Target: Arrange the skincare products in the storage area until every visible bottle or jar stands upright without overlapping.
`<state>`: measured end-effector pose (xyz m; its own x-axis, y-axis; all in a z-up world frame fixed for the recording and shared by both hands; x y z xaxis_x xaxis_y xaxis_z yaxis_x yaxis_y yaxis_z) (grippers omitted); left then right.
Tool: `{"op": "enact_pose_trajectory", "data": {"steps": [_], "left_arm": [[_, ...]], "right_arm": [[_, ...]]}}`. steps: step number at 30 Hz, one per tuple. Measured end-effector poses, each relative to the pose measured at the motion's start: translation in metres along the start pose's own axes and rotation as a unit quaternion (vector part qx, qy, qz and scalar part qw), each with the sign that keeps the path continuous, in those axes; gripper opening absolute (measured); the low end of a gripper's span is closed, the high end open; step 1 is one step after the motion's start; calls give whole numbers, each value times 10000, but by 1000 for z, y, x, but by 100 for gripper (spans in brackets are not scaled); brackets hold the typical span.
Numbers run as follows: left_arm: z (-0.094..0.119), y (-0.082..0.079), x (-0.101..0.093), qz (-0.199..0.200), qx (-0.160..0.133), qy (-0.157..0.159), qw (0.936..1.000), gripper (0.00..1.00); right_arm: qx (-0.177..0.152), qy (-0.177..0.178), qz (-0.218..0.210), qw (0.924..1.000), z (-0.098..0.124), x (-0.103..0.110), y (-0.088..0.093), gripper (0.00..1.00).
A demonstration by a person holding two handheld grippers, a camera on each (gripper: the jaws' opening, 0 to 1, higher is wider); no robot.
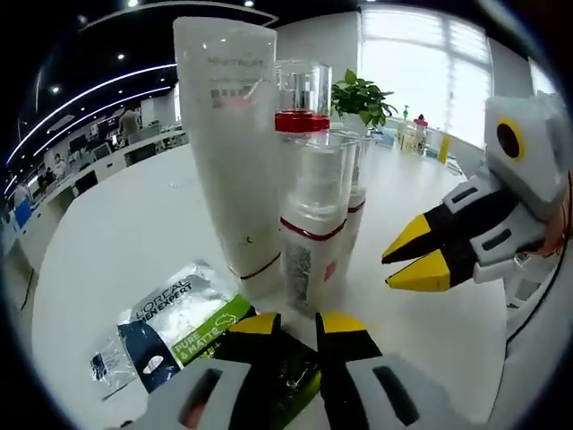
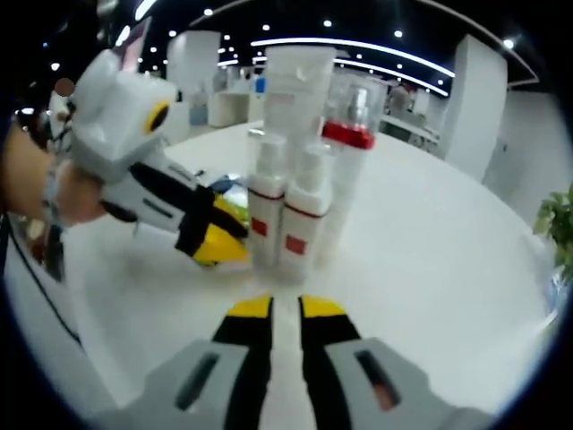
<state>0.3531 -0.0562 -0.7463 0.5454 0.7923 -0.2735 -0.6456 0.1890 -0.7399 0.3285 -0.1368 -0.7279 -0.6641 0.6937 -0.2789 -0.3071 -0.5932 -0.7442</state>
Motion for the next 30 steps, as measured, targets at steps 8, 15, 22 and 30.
{"op": "enact_pose_trajectory", "data": {"steps": [8, 15, 22, 30], "left_arm": [[48, 1, 19, 211, -371, -481, 9979, 17], [95, 19, 48, 330, -576, -1262, 9898, 17], [143, 51, 79, 1024, -713, -2025, 9713, 18], [197, 89, 115, 2233, -1056, -2736, 9296, 23]], "right_arm": [[-283, -197, 49, 9994, -3, 11, -16, 11], [-561, -541, 159, 9968, -8, 29, -35, 11], [-731, -858, 332, 9931, -16, 48, -54, 11], [-809, -1146, 580, 9884, -23, 65, -66, 11]]}}
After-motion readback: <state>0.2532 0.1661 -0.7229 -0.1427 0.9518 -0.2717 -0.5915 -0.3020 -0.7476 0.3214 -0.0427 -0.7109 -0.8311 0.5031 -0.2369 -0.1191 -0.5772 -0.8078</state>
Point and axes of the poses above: the point that each gripper's makers call its tool centre point, and the gripper's own axes: z roughly backward along the fingers, x roughly to its left, y roughly out of its underside, the point moved 1 cm from there along z, roughly backward along the fingers, and after that the axes turned 14 degrees about z, right-handed, at the moved point
